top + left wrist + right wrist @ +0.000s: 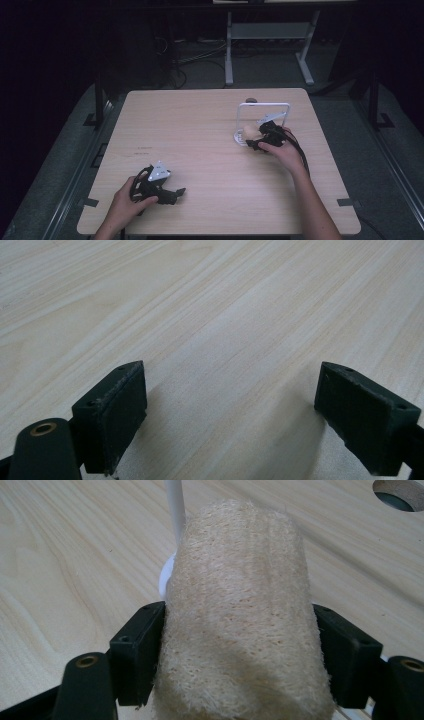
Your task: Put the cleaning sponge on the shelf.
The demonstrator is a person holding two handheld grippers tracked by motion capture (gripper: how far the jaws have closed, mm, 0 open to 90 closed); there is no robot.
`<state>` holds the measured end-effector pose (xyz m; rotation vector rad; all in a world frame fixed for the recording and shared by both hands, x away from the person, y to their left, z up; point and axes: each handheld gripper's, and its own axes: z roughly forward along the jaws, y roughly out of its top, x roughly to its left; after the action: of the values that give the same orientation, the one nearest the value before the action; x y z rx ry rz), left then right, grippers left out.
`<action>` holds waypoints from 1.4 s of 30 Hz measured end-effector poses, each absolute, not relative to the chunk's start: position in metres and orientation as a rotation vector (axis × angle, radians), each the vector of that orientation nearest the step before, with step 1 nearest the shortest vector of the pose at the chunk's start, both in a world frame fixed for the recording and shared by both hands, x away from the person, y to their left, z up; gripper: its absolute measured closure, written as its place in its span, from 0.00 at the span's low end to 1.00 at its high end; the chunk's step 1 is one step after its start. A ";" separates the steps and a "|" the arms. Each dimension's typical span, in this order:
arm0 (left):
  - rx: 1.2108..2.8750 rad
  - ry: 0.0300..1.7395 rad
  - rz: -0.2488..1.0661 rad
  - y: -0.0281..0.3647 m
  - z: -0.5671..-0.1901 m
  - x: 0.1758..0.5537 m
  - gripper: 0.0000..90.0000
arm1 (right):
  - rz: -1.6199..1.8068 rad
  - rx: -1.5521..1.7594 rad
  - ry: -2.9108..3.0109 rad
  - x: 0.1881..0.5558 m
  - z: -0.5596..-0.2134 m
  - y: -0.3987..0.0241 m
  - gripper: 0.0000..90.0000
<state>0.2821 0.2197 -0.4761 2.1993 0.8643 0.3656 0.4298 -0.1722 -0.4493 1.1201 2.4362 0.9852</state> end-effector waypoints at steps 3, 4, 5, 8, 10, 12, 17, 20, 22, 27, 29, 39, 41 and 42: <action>2.200 0.864 0.366 0.220 -0.476 0.282 0.14 | 0.987 1.124 2.441 0.430 -0.450 -0.172 0.30; 2.200 0.864 0.366 0.220 -0.476 0.282 0.14 | 0.984 1.120 2.446 0.431 -0.451 -0.172 0.30; 2.200 0.864 0.366 0.220 -0.476 0.282 0.14 | 0.984 1.120 2.446 0.431 -0.451 -0.172 0.30; 2.199 0.864 0.366 0.220 -0.476 0.282 0.14 | 0.974 1.119 2.454 0.431 -0.452 -0.169 0.30; 2.199 0.864 0.366 0.220 -0.476 0.282 0.14 | 0.974 1.116 2.454 0.431 -0.453 -0.169 0.30; 2.199 0.865 0.366 0.220 -0.476 0.282 0.14 | 0.974 1.111 2.455 0.431 -0.453 -0.169 0.30; 2.199 0.865 0.366 0.220 -0.476 0.282 0.14 | 0.983 1.114 2.455 0.431 -0.453 -0.169 0.26; 2.198 0.865 0.366 0.220 -0.476 0.282 0.14 | 0.989 1.111 2.455 0.431 -0.453 -0.168 0.21; 2.200 0.864 0.366 0.220 -0.476 0.282 0.14 | 0.993 1.117 2.456 0.430 -0.453 -0.168 0.21; 2.201 0.863 0.366 0.220 -0.476 0.282 0.14 | 1.005 1.109 2.433 0.429 -0.447 -0.169 0.20; 2.203 0.862 0.366 0.220 -0.476 0.282 0.14 | 1.021 1.103 2.419 0.427 -0.443 -0.170 0.20; 2.209 0.856 0.370 0.220 -0.476 0.282 0.14 | 1.045 1.075 2.398 0.408 -0.418 -0.170 0.24; 2.210 0.856 0.370 0.220 -0.476 0.282 0.14 | 1.049 1.075 2.397 0.405 -0.417 -0.170 0.26; 2.210 0.856 0.370 0.220 -0.476 0.282 0.14 | 1.050 1.077 2.396 0.401 -0.415 -0.170 0.27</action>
<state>0.2824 0.2203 -0.4758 2.2095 0.8556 0.3700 0.4011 -0.1696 -0.4147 1.0770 2.3963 1.0504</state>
